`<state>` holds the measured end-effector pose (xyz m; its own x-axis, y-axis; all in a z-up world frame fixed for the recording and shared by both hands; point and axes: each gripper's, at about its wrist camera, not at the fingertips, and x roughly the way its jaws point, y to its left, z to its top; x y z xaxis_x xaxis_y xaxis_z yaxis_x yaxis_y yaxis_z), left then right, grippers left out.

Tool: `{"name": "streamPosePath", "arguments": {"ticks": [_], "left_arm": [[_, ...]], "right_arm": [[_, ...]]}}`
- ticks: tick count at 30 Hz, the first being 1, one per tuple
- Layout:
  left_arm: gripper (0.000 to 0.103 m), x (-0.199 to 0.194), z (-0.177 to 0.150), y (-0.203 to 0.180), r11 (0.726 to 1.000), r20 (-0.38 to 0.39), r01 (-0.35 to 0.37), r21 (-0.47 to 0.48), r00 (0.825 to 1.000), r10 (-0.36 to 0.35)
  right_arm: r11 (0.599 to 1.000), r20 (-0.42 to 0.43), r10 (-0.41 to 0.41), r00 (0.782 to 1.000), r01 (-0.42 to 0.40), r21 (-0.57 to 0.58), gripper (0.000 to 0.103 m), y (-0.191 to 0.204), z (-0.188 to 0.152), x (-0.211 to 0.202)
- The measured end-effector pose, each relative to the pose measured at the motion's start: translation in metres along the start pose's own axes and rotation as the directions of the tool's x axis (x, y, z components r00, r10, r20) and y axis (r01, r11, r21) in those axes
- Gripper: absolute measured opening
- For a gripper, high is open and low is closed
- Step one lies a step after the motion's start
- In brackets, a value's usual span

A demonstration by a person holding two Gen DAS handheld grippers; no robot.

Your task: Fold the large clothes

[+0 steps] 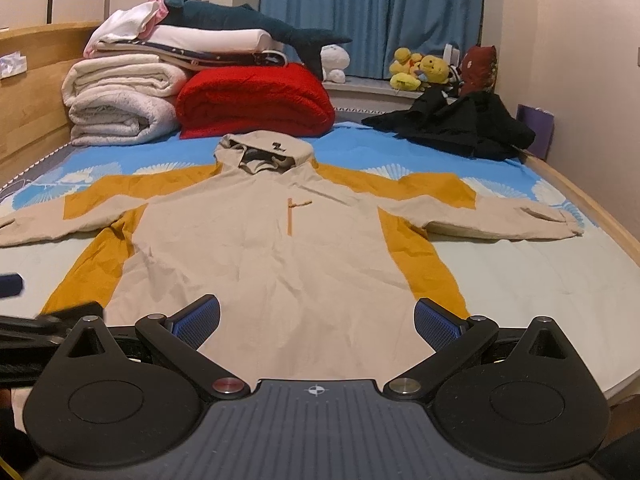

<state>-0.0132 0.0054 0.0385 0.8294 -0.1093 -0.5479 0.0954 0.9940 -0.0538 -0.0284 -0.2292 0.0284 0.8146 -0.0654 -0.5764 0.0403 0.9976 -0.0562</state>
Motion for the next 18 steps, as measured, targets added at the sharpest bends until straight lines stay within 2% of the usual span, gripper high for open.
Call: {"name": "streamPosePath", "arguments": {"ticks": [2, 5, 9, 11, 13, 18], "left_arm": [[0.103, -0.009, 0.014, -0.002, 0.999, 0.079, -0.023, 0.027, 0.997, 0.021], [0.103, -0.023, 0.042, -0.006, 0.996, 0.192, -0.061, 0.062, 0.98, 0.048], [0.103, -0.026, 0.083, 0.001, 0.996, 0.263, -0.075, 0.039, 0.963, 0.063], [0.103, -0.021, 0.097, -0.001, 0.994, 0.311, -0.098, 0.049, 0.947, 0.078], [0.103, -0.01, 0.111, -0.002, 0.992, 0.331, -0.113, 0.059, 0.94, 0.087], [0.103, 0.044, 0.137, 0.015, 0.993, 0.287, -0.108, 0.036, 0.953, 0.094]], "right_arm": [[1.0, 0.008, 0.002, 1.0, -0.002, 0.013, 0.102, -0.003, 0.002, 0.0], [0.999, 0.025, 0.01, 1.0, -0.011, 0.034, 0.102, -0.008, 0.007, -0.002], [0.998, 0.045, 0.014, 0.999, -0.017, 0.064, 0.102, -0.013, 0.013, -0.004], [0.997, 0.052, 0.006, 0.999, -0.01, 0.073, 0.102, -0.014, 0.016, -0.002], [0.997, 0.079, -0.03, 0.996, 0.024, 0.071, 0.102, -0.012, 0.016, -0.002], [0.994, 0.159, -0.082, 0.984, 0.071, 0.078, 0.102, -0.016, 0.016, -0.004]]}}
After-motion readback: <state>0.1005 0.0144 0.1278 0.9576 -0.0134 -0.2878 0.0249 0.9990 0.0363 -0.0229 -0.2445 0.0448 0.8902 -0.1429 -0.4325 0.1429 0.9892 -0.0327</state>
